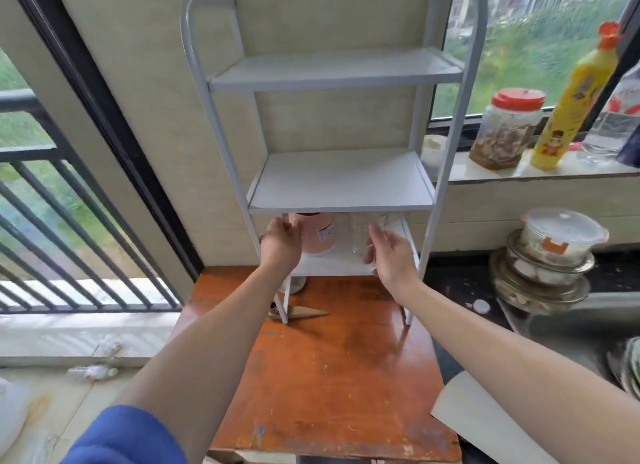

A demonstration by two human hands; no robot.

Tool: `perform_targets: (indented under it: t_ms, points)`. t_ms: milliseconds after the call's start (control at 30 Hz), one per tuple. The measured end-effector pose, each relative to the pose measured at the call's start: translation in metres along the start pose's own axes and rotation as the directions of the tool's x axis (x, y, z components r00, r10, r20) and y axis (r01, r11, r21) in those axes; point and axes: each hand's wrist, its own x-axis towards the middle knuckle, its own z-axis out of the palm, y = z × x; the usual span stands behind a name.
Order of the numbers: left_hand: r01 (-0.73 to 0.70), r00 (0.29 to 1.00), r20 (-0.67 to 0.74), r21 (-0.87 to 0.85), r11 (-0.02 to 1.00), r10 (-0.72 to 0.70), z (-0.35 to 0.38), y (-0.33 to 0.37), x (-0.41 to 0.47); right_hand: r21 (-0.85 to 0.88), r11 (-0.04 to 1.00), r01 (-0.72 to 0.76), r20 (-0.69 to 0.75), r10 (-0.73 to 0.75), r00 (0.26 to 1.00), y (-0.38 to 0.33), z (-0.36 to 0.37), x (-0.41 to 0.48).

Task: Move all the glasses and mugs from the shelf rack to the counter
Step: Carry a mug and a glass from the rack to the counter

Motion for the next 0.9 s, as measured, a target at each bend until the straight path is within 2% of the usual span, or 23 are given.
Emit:
perform_targets:
  t_ms: [133, 400, 533, 733, 900]
  points:
    - [0.021, 0.985, 0.173, -0.116, 0.993, -0.001, -0.015, -0.006, -0.022, -0.027, 0.995, -0.098, 0.006, 0.098, 0.995, -0.014, -0.008, -0.023]
    - [0.161, 0.950, 0.308, -0.319, 0.934, -0.058, -0.047, -0.025, -0.087, 0.053, 0.971, -0.232, -0.050, 0.234, 0.971, -0.025, -0.046, -0.101]
    - [0.163, 0.919, 0.393, -0.332, 0.929, -0.021, -0.049, -0.026, -0.132, 0.042, 0.955, -0.295, -0.134, 0.298, 0.945, -0.012, -0.079, -0.165]
    - [0.111, 0.823, 0.565, -0.244, 0.963, 0.048, -0.020, -0.010, -0.219, 0.019, 0.918, -0.396, -0.291, 0.384, 0.876, 0.001, -0.152, -0.254]
    - [0.081, 0.686, 0.717, -0.243, 0.967, 0.123, 0.024, 0.023, -0.301, 0.023, 0.887, -0.461, -0.450, 0.420, 0.788, 0.008, -0.233, -0.332]
